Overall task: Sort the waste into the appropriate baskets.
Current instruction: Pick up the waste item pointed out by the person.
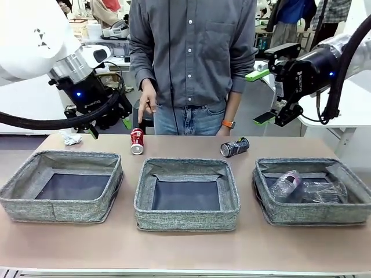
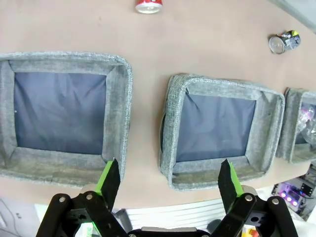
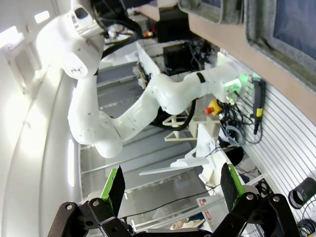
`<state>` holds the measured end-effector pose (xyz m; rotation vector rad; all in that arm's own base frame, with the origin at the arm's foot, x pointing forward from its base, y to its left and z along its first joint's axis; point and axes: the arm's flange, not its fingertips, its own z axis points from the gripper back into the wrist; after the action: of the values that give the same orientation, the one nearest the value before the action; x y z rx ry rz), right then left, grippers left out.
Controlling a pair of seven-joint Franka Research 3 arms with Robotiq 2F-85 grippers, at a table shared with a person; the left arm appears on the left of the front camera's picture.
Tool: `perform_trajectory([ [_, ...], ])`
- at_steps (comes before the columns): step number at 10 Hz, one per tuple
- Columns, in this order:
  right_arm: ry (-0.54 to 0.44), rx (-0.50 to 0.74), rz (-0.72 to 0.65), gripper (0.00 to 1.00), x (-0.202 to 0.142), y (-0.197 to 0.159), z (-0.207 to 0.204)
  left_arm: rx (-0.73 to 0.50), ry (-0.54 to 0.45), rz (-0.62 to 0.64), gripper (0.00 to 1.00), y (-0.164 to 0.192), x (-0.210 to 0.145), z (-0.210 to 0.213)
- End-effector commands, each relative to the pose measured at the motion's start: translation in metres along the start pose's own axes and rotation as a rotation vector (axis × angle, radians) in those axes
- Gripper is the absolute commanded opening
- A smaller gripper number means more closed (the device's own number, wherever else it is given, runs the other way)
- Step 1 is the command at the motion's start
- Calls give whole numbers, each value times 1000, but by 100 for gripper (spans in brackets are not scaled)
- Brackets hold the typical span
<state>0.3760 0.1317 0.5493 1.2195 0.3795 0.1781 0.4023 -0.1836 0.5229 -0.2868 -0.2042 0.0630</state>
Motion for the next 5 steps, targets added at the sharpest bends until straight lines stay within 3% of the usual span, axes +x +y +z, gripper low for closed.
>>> perform_trajectory([
  [1, -17, 3, -14, 100, 0, 3, -1, -43, 33, 50, 100, -2, 37, -24],
  [3, -17, 3, -14, 100, 0, 3, -1, -16, 39, 2, 100, -4, 75, -54],
  [5, -17, 3, -14, 100, 0, 3, -1, 44, -6, 50, 100, -1, 108, -81],
])
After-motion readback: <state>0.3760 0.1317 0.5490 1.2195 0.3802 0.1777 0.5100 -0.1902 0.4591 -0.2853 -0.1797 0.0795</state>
